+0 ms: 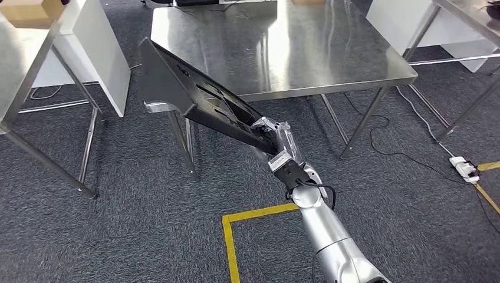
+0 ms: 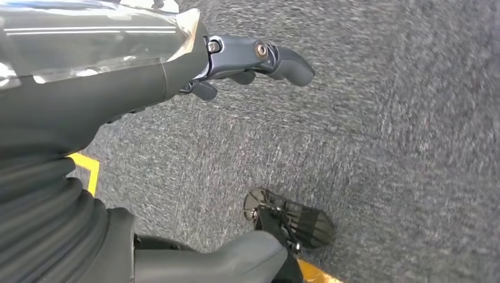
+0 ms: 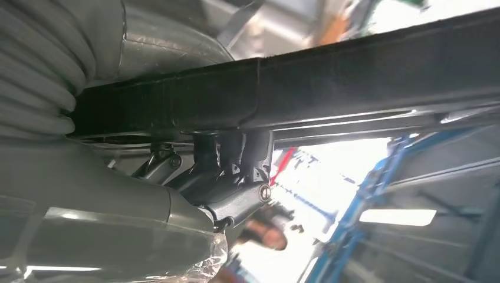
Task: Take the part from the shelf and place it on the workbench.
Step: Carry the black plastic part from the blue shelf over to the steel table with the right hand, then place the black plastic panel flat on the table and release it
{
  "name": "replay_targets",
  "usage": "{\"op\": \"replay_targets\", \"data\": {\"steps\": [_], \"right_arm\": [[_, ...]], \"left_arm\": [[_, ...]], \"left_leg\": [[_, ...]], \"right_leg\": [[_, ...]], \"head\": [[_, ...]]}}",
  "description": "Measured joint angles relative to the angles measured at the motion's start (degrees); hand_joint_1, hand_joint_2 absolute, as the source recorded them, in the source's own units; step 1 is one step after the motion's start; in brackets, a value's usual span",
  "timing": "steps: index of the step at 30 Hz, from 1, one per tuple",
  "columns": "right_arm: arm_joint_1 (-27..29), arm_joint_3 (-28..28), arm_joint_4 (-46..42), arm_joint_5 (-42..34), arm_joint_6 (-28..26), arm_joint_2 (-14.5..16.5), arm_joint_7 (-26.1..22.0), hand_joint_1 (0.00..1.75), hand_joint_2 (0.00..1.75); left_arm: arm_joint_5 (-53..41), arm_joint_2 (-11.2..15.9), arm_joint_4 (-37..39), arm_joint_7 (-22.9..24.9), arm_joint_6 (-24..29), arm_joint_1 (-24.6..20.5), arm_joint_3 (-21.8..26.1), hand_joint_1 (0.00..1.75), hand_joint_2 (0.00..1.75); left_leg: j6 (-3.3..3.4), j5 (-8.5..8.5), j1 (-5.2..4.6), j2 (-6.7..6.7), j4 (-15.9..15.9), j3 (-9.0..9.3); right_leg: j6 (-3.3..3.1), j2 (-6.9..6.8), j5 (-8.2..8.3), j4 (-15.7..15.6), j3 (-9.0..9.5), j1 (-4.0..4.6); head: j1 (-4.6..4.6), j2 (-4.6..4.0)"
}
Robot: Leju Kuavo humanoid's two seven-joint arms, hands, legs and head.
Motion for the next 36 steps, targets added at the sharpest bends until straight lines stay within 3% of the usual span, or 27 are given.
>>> {"op": "replay_targets", "data": {"steps": [1,3,5,6,8,10,12,14,15,16,18,20,21,24,29,36], "right_arm": [[-0.4,-0.2,0.4,1.0,-0.3,-0.3,0.5,1.75,1.75],[-2.0,-0.7,1.6,3.5,-1.2,-0.7,2.1,1.75,1.75],[-4.2,-1.1,3.3,6.3,-2.0,-1.1,4.1,1.75,1.75],[-5.5,-1.4,4.6,8.0,-2.5,-1.4,5.3,1.75,1.75],[-8.3,-1.9,7.8,12.0,-3.8,-2.3,7.9,1.75,1.75],[-11.5,-2.4,11.3,16.3,-5.9,-3.2,10.2,1.75,1.75],[-14.8,-2.6,15.3,20.2,-8.0,-3.7,12.0,1.75,1.75],[-17.3,-2.7,19.1,22.5,-8.9,-4.1,12.9,1.75,1.75],[-18.1,-2.7,20.5,23.3,-9.2,-4.4,13.2,1.75,1.75],[-18.8,-2.7,21.8,24.1,-9.6,-4.6,13.7,1.75,1.75],[-20.1,-2.6,24.0,26.5,-10.7,-5.0,15.3,1.75,1.75],[-21.6,-2.4,26.4,29.2,-11.6,-5.4,17.1,1.75,1.75],[-22.2,-2.1,27.6,30.5,-11.9,-5.6,17.9,1.75,1.75],[-23.1,-1.3,30.8,33.3,-12.0,-6.2,19.4,1.75,1.75],[-24.4,-0.5,34.1,34.5,-12.0,-6.4,19.8,1.75,1.75],[-25.8,0.3,36.2,35.3,-12.0,-5.8,19.6,1.75,1.75]], "left_arm": [[0.0,0.0,0.0,0.0,-0.1,0.0,0.0,0.00,1.75],[0.0,0.0,0.0,0.0,-0.4,-0.1,-0.1,0.00,1.75],[-0.1,0.1,0.0,0.0,-0.6,-0.1,-0.1,0.00,1.75],[-0.1,0.2,0.0,0.0,-0.6,-0.2,-0.2,0.00,1.75],[-0.2,0.3,0.0,0.0,-0.8,-0.4,-0.2,0.00,1.75],[-0.4,0.4,0.0,0.0,-1.1,-0.5,-0.5,0.00,1.75],[-0.7,0.5,0.0,0.0,-1.4,-0.4,-0.9,0.00,1.75],[-0.8,0.5,0.1,0.0,-1.5,-0.4,-1.2,0.00,1.75],[-0.8,0.5,0.1,0.0,-1.5,-0.3,-1.3,0.00,1.75],[-0.9,0.6,0.1,0.0,-1.6,-0.3,-1.4,0.00,1.75],[-1.1,0.8,0.1,-0.1,-1.7,-0.3,-1.6,0.00,1.75],[-1.3,1.0,0.1,-0.3,-2.0,-0.3,-1.9,0.00,1.75],[-1.4,1.2,0.2,-0.4,-2.1,-0.4,-2.1,0.00,1.75],[-1.4,1.2,0.2,-0.7,-2.4,-0.4,-2.6,0.00,1.75],[-1.2,1.3,0.2,-1.5,-2.8,-0.4,-2.6,0.00,1.75],[-0.1,1.3,0.2,-2.2,-3.4,-0.5,-2.6,0.00,1.75]], "left_leg": [[-0.17,-0.13,0.02,0.79,0.1,0.01],[-0.77,-0.63,-0.19,2.23,0.6,0.02],[-1.40,-1.20,-0.64,3.47,1.1,0.06],[-1.62,-1.36,-0.82,4.08,1.3,0.11],[-2.01,-1.64,-0.64,4.87,1.5,0.21],[-2.55,-3.52,-0.16,2.36,3.9,-0.72],[-2.97,-7.32,0.15,-1.41,10.9,-4.00],[-2.98,-9.52,0.15,-2.57,17.6,-7.67],[-2.78,-8.92,0.13,-2.70,18.3,-8.31],[-2.45,-7.27,0.10,-2.85,16.6,-7.83],[-1.40,-2.95,0.01,-4.29,9.0,-4.59],[-0.60,-0.86,-0.24,-5.68,3.5,-2.20],[-0.66,-0.74,-0.33,-5.96,2.5,-1.86],[-1.71,-0.36,-0.63,-5.57,2.1,-2.00],[-1.23,0.03,-0.99,-5.63,2.1,-2.42],[-1.08,0.06,-1.09,-5.65,2.2,-2.53]], "right_leg": [[0.61,-0.51,1.16,-2.8,1.53,-0.17],[1.33,-3.36,3.94,-11.0,6.18,-0.23],[0.64,-5.36,5.21,-15.2,8.47,-0.04],[0.02,-5.21,5.27,-15.2,8.42,0.09],[-0.87,-3.61,5.57,-15.3,8.14,-0.04],[-1.56,-2.19,5.86,-15.4,7.99,-0.36],[-2.07,-0.81,6.08,-15.4,7.79,-0.43],[-2.32,0.67,6.22,-15.4,7.64,-0.19],[-2.37,1.39,6.26,-15.4,7.64,-0.04],[-2.40,2.08,6.31,-15.4,7.67,0.11],[-2.38,3.26,6.45,-15.4,7.73,0.29],[-2.07,4.04,6.69,-15.4,7.54,0.40],[-1.97,4.26,6.71,-15.3,7.39,0.48],[-1.91,4.53,6.81,-15.2,7.05,0.46],[-1.29,4.43,7.27,-15.6,6.91,0.08],[-1.14,4.42,7.36,-15.7,6.87,-0.04]], "head": [[0.01,0.00],[0.02,0.00],[-0.08,0.00],[-0.14,0.00],[-0.26,0.00],[-0.33,0.00],[-0.45,0.00],[-0.50,0.00],[-0.50,0.00],[-0.49,0.00],[-0.48,0.00],[-0.47,0.00],[-0.46,0.00],[-0.45,0.00],[-0.43,0.00],[-0.45,0.00]]}}
